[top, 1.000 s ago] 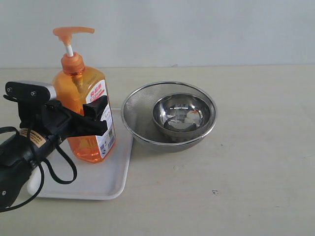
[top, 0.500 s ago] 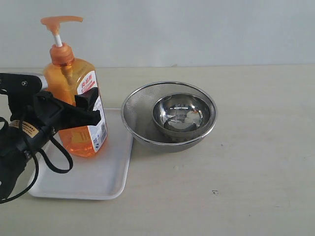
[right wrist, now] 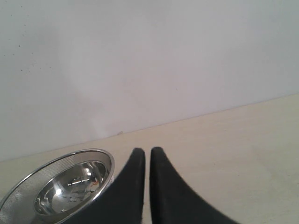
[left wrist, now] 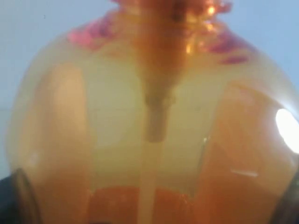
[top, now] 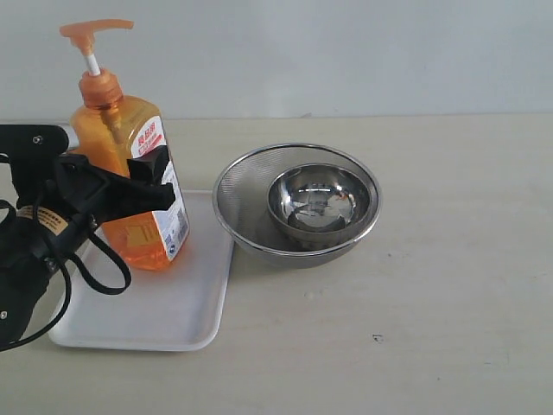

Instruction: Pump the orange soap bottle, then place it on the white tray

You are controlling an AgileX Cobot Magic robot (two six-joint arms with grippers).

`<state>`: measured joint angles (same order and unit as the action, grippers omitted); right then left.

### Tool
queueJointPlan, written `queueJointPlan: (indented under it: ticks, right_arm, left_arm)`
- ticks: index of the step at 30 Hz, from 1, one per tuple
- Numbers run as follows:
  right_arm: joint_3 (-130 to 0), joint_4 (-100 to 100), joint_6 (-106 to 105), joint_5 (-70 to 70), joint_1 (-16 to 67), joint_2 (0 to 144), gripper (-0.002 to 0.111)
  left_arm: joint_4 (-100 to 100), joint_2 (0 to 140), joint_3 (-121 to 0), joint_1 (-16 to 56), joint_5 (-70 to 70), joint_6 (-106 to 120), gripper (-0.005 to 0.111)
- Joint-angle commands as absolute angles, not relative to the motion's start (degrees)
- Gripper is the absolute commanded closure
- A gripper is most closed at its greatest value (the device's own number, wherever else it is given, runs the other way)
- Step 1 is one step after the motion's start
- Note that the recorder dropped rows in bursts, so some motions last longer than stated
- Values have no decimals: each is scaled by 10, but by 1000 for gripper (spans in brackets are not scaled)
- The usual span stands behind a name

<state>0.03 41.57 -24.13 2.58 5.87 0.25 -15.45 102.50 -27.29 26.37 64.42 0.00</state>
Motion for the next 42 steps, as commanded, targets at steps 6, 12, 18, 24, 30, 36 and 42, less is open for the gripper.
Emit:
queueJointPlan:
  ticks: [6,12,18,24,30,36,42]
  right_arm:
    - [0,414,-243,24,57,0,108]
    - [0,414,-243,24,57,0,108]
    - [0,414,-243,24,57,0,108]
    - [0,414,-243,24,57,0,108]
    - [0,414,-243,24,57,0,108]
    - [0,414,-243,24,57,0,108]
    - [0,414,-243,24,57,0,108]
  left_arm:
    - [-186,1013,-282,265,700,-4,102]
    - [-180,1018,-291,265,700,-4,102]
    - [-172,1040,-294,265,700,-4,102]
    - [-174,1041,-294,265,700,-4,102]
    - [-169,1041,-294,265,700,-4,102]
    - [-151,1041,-294,265,700,-4,102]
    - [-147,1041,-294,265,700,20,80]
